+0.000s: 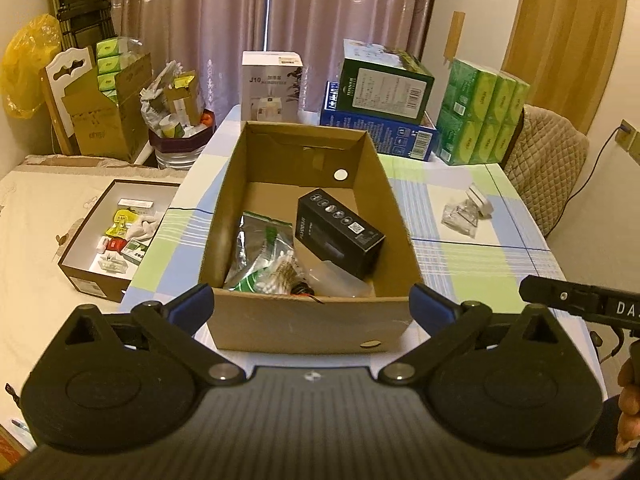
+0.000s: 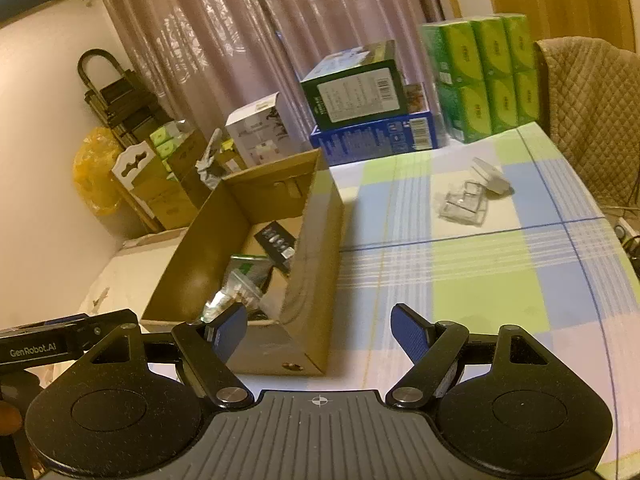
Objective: Organize objects
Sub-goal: 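Move both tools away from the box toward the bagged wire rack and night light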
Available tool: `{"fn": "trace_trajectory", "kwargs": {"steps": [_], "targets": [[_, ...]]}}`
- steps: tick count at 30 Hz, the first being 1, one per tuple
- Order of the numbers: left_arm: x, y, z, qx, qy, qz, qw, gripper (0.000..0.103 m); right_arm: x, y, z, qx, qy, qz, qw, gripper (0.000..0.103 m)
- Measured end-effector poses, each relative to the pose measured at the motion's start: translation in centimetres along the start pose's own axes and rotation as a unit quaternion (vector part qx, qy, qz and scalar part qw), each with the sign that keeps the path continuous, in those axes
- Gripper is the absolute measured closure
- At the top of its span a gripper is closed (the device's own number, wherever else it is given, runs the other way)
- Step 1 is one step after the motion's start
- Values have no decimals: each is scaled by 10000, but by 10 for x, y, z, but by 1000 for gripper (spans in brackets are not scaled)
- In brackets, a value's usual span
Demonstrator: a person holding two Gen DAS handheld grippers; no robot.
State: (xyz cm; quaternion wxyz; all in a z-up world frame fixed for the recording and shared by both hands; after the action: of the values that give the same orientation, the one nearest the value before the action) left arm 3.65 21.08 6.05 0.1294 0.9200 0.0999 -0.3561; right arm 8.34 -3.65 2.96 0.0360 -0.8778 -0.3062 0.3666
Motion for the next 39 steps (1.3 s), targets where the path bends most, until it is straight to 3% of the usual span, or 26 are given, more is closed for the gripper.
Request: {"fn": "trace_trajectory", "kwargs": {"steps": [8, 23, 39], "targets": [[-6, 24, 8, 115, 101, 134, 9998, 1, -17, 24, 11, 147, 39, 231, 9996, 27], [15, 92, 16, 596, -116, 550, 9966, 1, -41, 85, 28, 501, 24, 876, 9949, 27], [40, 146, 20, 939, -185, 813, 9921, 1, -53, 134, 30, 809, 61, 1181, 9897, 27]]}}
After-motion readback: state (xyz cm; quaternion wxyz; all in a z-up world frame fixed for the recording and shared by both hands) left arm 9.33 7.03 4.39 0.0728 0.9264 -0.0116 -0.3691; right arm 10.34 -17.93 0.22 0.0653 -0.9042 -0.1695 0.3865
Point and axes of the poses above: each gripper's, at about its wrist camera, not at the fingertips, and x roughly the way its jaws point, y to its right, z to its underside, the point moved 1 cm from there along x, roughly the way its jaws point, and after that the axes turned 6 degrees about -x, right-handed, at the moved point
